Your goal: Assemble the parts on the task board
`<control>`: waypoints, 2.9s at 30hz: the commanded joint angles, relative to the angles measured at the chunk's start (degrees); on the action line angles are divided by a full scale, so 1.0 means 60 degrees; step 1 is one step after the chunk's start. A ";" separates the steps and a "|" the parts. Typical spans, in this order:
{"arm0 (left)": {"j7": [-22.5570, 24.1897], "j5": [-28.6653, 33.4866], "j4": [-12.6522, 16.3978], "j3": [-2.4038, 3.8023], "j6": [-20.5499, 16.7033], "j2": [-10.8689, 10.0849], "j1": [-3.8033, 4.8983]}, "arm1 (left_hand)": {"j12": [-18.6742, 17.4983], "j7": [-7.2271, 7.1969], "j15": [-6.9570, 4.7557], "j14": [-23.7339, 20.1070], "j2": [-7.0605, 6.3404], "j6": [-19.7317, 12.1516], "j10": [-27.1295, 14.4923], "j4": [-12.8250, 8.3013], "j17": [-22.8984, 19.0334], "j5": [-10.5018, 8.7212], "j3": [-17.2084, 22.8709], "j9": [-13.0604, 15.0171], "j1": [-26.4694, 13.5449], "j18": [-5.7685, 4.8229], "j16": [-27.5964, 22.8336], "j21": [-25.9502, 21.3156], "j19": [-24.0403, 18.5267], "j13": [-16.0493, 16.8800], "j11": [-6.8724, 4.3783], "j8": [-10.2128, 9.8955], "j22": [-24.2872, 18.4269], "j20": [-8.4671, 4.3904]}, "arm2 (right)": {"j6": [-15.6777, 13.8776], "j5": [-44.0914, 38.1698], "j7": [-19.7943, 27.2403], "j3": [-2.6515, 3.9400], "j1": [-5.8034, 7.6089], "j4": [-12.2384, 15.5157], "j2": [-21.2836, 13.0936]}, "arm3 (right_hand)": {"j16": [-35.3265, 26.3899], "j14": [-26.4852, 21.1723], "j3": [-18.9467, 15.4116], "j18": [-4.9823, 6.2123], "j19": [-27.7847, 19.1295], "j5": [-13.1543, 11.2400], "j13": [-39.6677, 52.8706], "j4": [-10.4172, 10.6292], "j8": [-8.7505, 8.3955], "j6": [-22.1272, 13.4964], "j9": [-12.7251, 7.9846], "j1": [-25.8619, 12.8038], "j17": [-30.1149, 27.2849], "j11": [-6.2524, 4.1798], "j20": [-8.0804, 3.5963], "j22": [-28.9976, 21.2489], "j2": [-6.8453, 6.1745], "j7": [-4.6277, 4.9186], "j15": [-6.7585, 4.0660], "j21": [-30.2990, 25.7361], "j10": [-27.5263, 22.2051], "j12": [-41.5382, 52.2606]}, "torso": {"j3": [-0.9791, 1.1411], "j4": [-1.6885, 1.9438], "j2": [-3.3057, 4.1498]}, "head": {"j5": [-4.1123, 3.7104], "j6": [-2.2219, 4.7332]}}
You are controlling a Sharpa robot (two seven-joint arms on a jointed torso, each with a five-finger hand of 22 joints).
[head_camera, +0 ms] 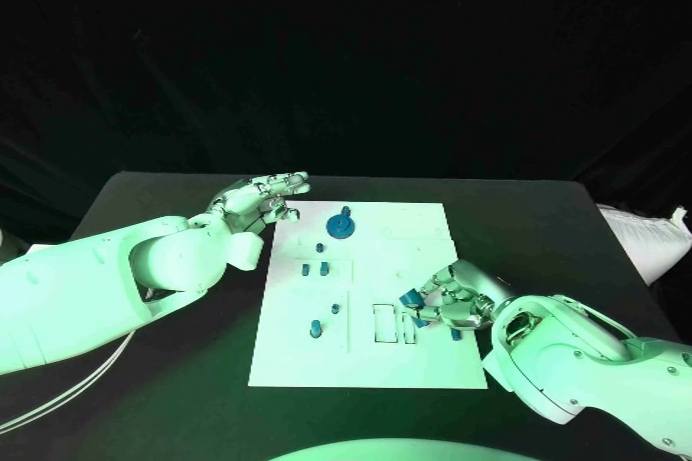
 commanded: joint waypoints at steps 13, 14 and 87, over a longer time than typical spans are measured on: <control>0.0009 -0.0050 0.0047 0.0004 0.0196 0.0030 -0.0003 | 0.0065 0.0026 -0.0010 -0.0071 0.0014 -0.0070 -0.0062 -0.0030 -0.0009 -0.0013 -0.0012 -0.0008 -0.0012 0.0175 -0.0033 -0.0042 -0.0056 -0.0016 0.0007 0.0013 -0.0008 0.0033 | 0.1042 -0.0016 -0.0277 -0.0001 0.0004 -0.0249 0.0724 | 0.0176 0.0887 -0.0003 -0.0111 0.0490 -0.0752 0.2536 0.0550 0.0207 0.0870 0.0422 -0.0615 0.1929 -0.0394 -0.0174 0.1240 0.0127 -0.0437 -0.0170 0.0224 0.0428 0.0335 | -0.0009 -0.0003 0.0004 | 0.0047 -0.0044; 0.0007 -0.0050 0.0049 0.0004 0.0196 0.0026 -0.0003 | 0.0065 0.0026 -0.0010 -0.0071 0.0014 -0.0070 -0.0062 -0.0030 -0.0009 -0.0013 -0.0012 -0.0008 -0.0012 0.0175 -0.0033 -0.0042 -0.0056 -0.0016 0.0007 0.0013 -0.0008 0.0033 | 0.1142 -0.0060 -0.0289 -0.0002 0.0004 -0.0259 0.0745 | 0.0191 0.0892 0.0000 -0.0118 0.0501 -0.0792 0.2509 0.0554 0.0209 0.0905 0.0440 -0.0661 0.1960 -0.0405 -0.0182 0.1269 0.0147 -0.0451 -0.0179 0.0245 0.0424 0.0287 | -0.0014 -0.0001 0.0002 | 0.0046 -0.0048; -0.0130 -0.0112 0.0039 0.0000 0.0310 0.0000 -0.0011 | 0.0113 0.0047 0.0001 -0.0116 0.0007 -0.0104 -0.0123 -0.0065 -0.0084 0.0004 -0.0036 -0.0011 -0.0013 0.0172 -0.0045 -0.0061 -0.0069 -0.0027 0.0026 0.0008 -0.0022 0.0038 | 0.1565 -0.1542 -0.0112 -0.0017 -0.0104 -0.0613 0.0917 | 0.0285 0.0929 -0.0564 -0.0153 0.0545 -0.4260 0.2575 -0.0512 0.0190 0.1251 0.1733 -0.1278 0.2179 -0.0527 -0.0286 0.1441 0.0177 -0.0600 -0.0283 0.0332 0.0586 -0.0117 | 0.0008 -0.0029 0.0001 | 0.0104 -0.0034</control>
